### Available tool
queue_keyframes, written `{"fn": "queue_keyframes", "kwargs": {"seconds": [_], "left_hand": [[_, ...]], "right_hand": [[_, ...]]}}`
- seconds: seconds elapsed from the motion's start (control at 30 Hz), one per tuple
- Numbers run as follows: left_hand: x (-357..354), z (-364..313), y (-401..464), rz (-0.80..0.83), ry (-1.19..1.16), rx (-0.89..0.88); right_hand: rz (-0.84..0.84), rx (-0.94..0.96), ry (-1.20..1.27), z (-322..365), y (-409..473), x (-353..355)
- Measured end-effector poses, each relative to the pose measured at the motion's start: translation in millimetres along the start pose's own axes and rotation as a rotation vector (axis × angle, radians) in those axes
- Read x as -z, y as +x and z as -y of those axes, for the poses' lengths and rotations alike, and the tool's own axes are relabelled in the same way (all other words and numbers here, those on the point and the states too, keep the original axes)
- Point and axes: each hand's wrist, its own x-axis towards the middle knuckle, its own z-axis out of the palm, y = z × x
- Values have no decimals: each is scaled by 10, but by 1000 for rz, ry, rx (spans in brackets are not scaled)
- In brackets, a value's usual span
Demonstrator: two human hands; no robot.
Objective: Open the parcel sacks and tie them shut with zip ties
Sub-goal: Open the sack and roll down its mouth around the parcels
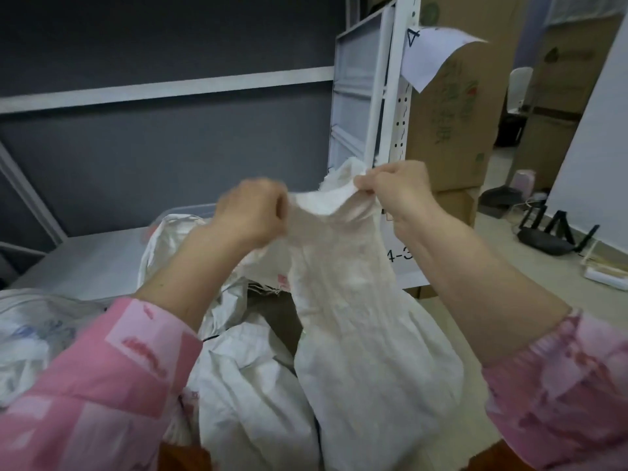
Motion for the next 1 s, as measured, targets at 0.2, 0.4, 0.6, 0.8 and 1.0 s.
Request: {"fn": "queue_keyframes", "kwargs": {"seconds": [0.2, 0.4, 0.6, 0.8, 1.0], "left_hand": [[35, -95, -81, -49, -294, 45], [-237, -509, -46, -96, -232, -111], [-356, -341, -10, -252, 22, -272], [-356, -199, -85, -278, -91, -335], [-485, -121, -230, -431, -22, -260]], "right_hand": [[48, -80, -18, -173, 20, 67], [94, -92, 46, -203, -32, 45], [84, 522, -857, -269, 174, 189], [379, 904, -1168, -273, 262, 53], [123, 1227, -1080, -407, 191, 15]]}}
